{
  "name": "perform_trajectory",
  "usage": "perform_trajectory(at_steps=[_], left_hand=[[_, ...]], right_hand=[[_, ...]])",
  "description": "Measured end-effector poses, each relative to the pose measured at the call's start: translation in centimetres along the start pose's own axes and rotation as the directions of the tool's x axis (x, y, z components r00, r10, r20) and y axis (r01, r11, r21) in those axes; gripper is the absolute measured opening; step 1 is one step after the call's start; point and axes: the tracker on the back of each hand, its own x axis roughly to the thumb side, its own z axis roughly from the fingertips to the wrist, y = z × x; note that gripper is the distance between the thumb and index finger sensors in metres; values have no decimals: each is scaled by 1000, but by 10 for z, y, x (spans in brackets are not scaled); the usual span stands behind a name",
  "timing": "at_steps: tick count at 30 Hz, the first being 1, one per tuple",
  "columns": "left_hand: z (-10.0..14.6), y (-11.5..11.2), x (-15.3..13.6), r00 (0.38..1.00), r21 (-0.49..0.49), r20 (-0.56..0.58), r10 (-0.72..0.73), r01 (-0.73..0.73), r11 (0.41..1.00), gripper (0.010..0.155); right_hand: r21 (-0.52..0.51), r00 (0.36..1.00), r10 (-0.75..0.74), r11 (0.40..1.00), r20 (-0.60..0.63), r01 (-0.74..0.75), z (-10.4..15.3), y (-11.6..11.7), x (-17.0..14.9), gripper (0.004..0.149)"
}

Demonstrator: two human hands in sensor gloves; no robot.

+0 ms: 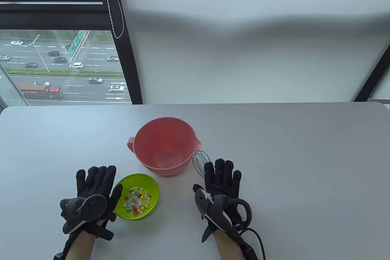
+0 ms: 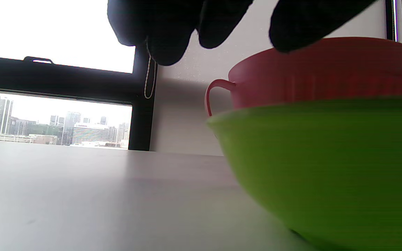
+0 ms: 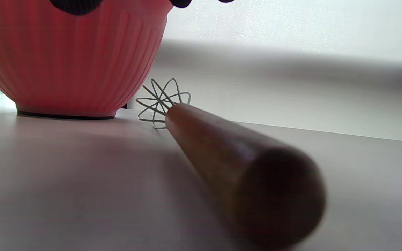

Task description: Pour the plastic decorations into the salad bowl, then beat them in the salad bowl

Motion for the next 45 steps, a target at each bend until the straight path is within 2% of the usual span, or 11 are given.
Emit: perform_trajectory(at_steps=[8,15,18,23,27,33,38,45], left_hand=[[0,-3,-8,998,-69,-60,11,-15,998,68],[-2,-10,-21,980,-209,-193,38,-79,975,71],[-2,-16,-26,965,-281,-250,85,-156,947,71],[-2,-24,-33,920,-297,-323,222,-321,899,63],[-3,-35,-38,861,-332,-368,351,-474,815,56],[-2,-43,-41,752,-306,-432,497,-641,704,50],[-2,-41,-46,728,-268,-445,521,-663,699,48],[1,-11,-62,669,-137,-477,570,-697,704,45]], right_hand=[[-18,1000,1,1000,9,-1,1,0,1,79],[-23,1000,-18,1000,13,19,1,0,1,79],[-23,1000,-14,1000,20,15,1,0,2,78],[-39,999,-16,999,33,17,4,-2,5,78],[-34,999,-15,999,39,16,4,-2,6,77],[-26,999,-14,1000,40,15,5,-3,6,77],[-19,999,-21,1000,36,21,5,-3,6,76],[-14,999,-26,1000,29,26,4,-3,5,75]])
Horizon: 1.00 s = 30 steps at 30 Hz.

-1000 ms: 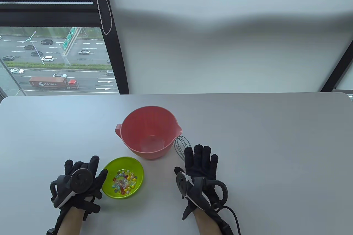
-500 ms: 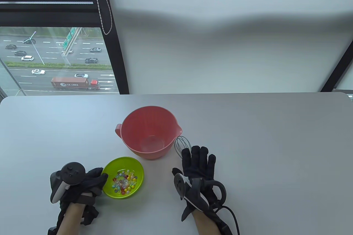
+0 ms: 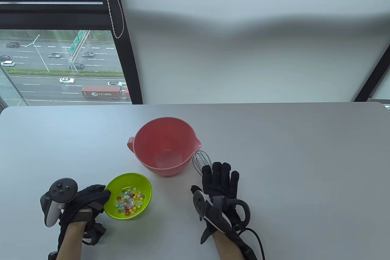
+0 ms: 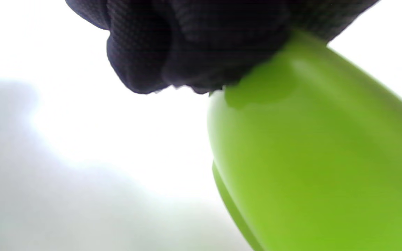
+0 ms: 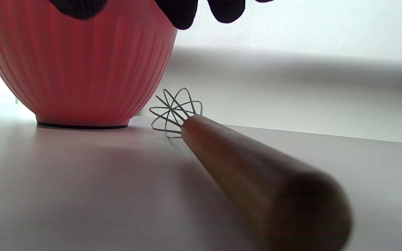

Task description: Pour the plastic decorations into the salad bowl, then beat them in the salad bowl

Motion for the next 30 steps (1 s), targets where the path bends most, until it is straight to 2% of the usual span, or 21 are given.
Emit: perform_trajectory(at_steps=[6,10,14,19,23,30], left_hand=[[2,19,18,998,67,46,47,-50,996,44],[1,37,41,996,126,69,52,-61,990,44],[-5,46,63,993,155,82,84,-96,983,44],[-16,45,85,988,213,82,131,-146,966,44],[-25,39,98,982,303,100,159,-182,936,45],[-35,18,125,992,476,126,-5,-56,877,45]], right_hand=[[5,1000,-9,1000,-3,9,0,-1,-1,74],[-2,1000,-30,1000,-4,30,0,-3,-2,74],[3,999,-34,999,-2,34,0,-2,-2,73],[2,999,-54,999,-6,54,-1,-4,-4,73],[3,998,-65,998,-10,65,-1,-4,-5,73],[14,997,-73,997,-13,73,-1,-4,-6,73]])
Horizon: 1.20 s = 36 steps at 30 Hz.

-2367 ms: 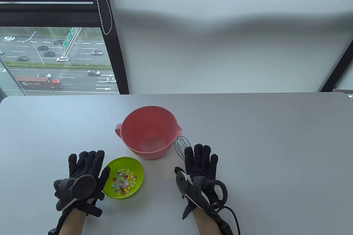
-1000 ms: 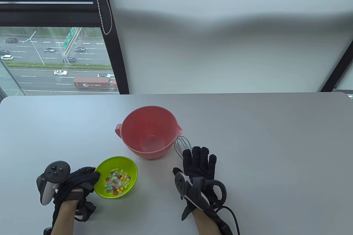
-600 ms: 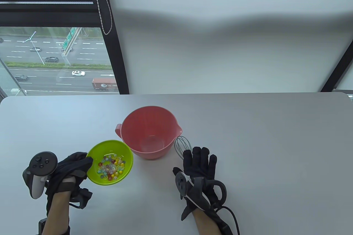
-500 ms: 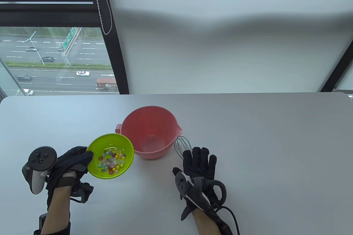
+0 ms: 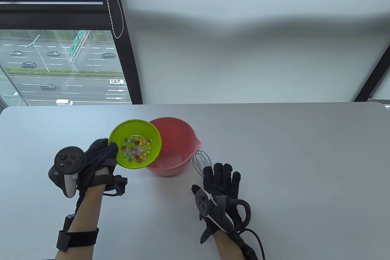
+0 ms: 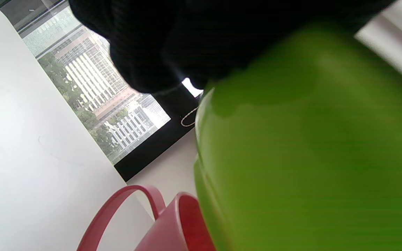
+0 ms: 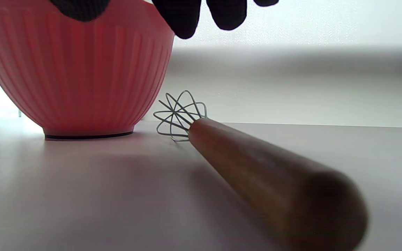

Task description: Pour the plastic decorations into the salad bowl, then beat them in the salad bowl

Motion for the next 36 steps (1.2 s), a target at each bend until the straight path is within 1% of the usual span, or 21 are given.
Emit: perform_trajectory(at_steps=[3,5,8,11,14,17,18,19,22,23,25,28,31,33,35,36], left_hand=[[-1,-11,9,997,46,31,-69,68,997,45],[0,-19,18,995,76,48,-89,85,993,45],[2,-28,30,971,138,132,-199,180,974,45],[8,-36,40,918,230,234,-321,268,935,45],[15,-42,49,854,318,313,-415,318,893,44],[24,-49,56,748,418,407,-524,357,835,44],[28,-51,59,697,455,442,-565,369,810,44],[31,-52,62,658,483,457,-598,381,788,44],[46,-57,75,467,603,519,-716,394,694,44],[52,-60,81,371,651,534,-760,393,649,44],[59,-63,87,271,703,535,-800,383,599,44],[65,-65,92,201,735,539,-818,362,573,44],[66,-64,94,188,740,542,-819,357,571,44],[65,-63,92,202,733,544,-815,358,578,44],[63,-60,90,247,713,549,-798,359,602,44],[60,-56,87,293,696,544,-786,365,618,44]], right_hand=[[8,1000,-3,1000,-1,3,0,0,0,73],[16,1000,-3,1000,-1,3,0,0,0,73],[19,1000,-10,1000,-3,10,0,0,-1,73],[15,1000,-12,1000,-3,12,0,-1,-1,73],[17,1000,-11,1000,-3,11,0,-1,-1,73],[16,1000,-10,1000,-1,10,0,-1,-1,73],[14,1000,-9,1000,-1,9,0,-1,-1,73],[13,1000,-9,1000,-1,9,0,-1,-1,73],[9,1000,-10,1000,0,10,0,-1,-1,73],[8,1000,-11,1000,1,11,0,-1,-1,73],[7,1000,-12,1000,1,12,0,-1,-1,73],[7,1000,-12,1000,1,12,0,-1,-1,72],[8,1000,-12,1000,-1,12,0,-1,-1,73],[8,1000,-14,1000,-2,14,0,-1,-1,72],[9,1000,-15,1000,-3,15,0,-1,-1,73],[9,1000,-15,1000,-4,15,0,-1,-1,73]])
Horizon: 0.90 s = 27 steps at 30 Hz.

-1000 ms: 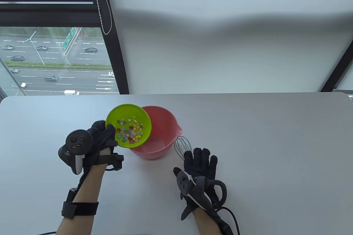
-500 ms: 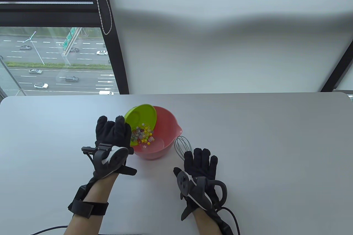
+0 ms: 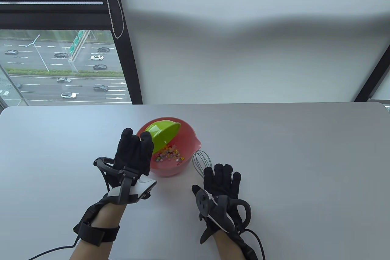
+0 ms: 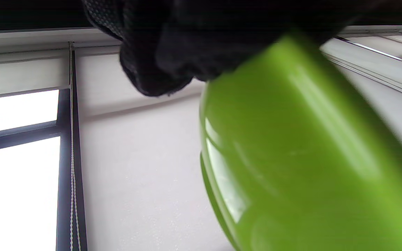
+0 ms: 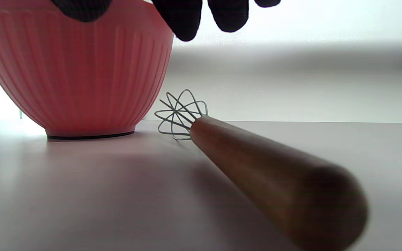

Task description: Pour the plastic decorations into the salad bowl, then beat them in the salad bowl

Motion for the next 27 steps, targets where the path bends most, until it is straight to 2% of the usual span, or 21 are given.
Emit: perform_trajectory(at_steps=[2,4,6,7,9,12,15,17,22,27], left_hand=[[3,-1,-13,988,-18,-117,98,-100,995,44],[8,-2,-32,944,-22,-267,193,-206,978,44],[18,-3,-52,851,23,-426,307,-329,944,45],[25,-4,-65,775,55,-516,366,-397,916,45],[39,-6,-84,659,114,-620,426,-461,880,45],[61,-9,-105,557,149,-709,431,-480,865,45],[90,-17,-123,426,185,-796,430,-506,843,45],[109,-22,-133,364,180,-841,400,-508,842,45],[146,-35,-148,260,140,-912,316,-526,839,44],[169,-48,-150,180,115,-948,264,-579,807,43]], right_hand=[[0,1000,-1,1000,0,1,0,0,0,72],[-1,1000,-2,1000,0,2,0,0,0,73],[-1,1000,-2,1000,0,2,0,0,0,72],[0,1000,-2,1000,0,2,0,0,0,72],[1,1000,-3,1000,-1,3,0,0,-1,72],[1,1000,-3,1000,0,3,0,1,-1,73],[2,1000,-2,1000,-1,2,0,1,-1,73],[5,1000,-4,1000,-3,4,0,1,-1,73],[10,1000,-17,1000,-15,17,-1,2,-3,72],[24,1000,-21,999,-21,21,-1,3,-4,73]])
